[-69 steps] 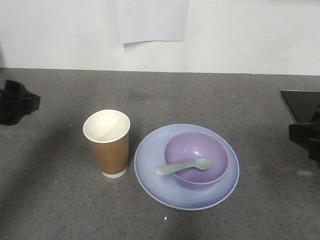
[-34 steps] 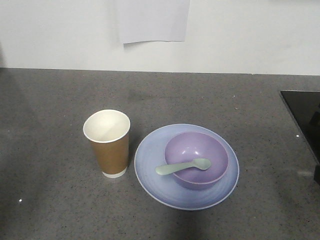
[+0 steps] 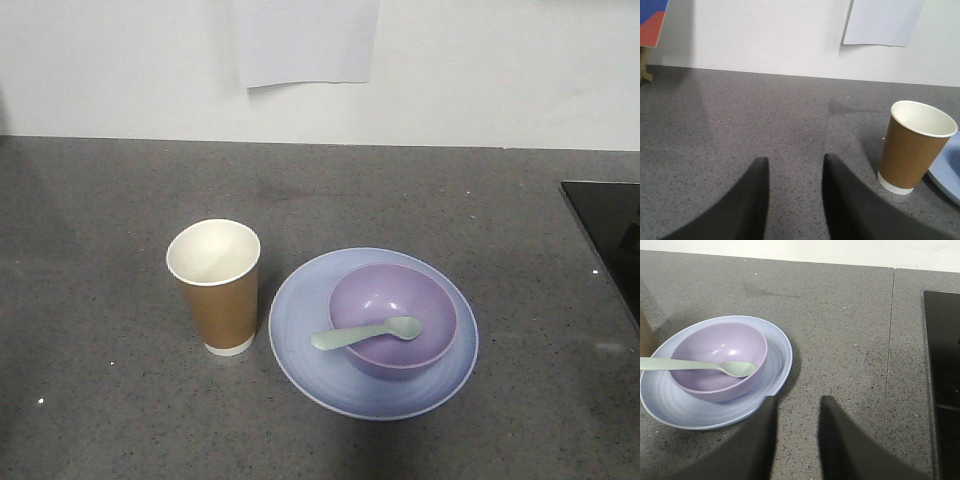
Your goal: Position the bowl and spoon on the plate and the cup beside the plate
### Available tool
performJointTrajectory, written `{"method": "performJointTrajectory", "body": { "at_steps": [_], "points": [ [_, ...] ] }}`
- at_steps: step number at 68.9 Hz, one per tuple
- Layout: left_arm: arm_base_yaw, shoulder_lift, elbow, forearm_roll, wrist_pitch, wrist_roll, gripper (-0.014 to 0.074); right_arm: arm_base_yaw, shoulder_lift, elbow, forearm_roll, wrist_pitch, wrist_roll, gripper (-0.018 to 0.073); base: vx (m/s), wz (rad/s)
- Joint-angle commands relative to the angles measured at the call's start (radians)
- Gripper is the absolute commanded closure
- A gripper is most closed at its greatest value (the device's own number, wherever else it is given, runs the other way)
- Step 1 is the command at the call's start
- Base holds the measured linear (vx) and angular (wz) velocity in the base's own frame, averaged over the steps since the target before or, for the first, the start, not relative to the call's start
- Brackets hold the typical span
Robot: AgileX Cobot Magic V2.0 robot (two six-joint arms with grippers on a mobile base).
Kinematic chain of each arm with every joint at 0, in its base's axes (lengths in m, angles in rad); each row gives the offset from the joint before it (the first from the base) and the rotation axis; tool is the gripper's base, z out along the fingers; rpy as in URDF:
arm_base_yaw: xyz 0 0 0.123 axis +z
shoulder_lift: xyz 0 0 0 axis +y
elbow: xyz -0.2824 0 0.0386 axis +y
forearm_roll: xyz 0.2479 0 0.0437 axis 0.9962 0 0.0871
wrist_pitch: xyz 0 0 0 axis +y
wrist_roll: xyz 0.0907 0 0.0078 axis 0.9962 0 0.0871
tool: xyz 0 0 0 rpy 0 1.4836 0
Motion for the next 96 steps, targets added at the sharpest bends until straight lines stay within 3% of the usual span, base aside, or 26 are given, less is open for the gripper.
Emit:
{"method": "performJointTrajectory", "body": {
  "at_steps": [1,71,81,96],
  "points": [
    [-0.005,0.014,-0.019,0.018,-0.067,-0.007,0.0603,-0.001,0.006,-0.026,-0.008,-0.077,-0.004,0.0565,0.00,0.00],
    [-0.005,0.014,-0.019,0.017,-0.065,-0.007,0.0604,-0.001,0.006,-0.026,-0.003,-0.077,-0.003,0.0569,0.00,0.00],
    [-0.005,0.014,0.029,0.024,-0.188,0.009,0.0604,-0.001,0.006,-0.026,-0.003,-0.077,-0.003,0.0569,0.00,0.00],
    [-0.004,0.014,0.197,-0.027,-0.459,0.170,0.0604,-0.001,0.006,-0.026,-0.003,-0.077,-0.003,0.0569,0.00,0.00]
  ]
}}
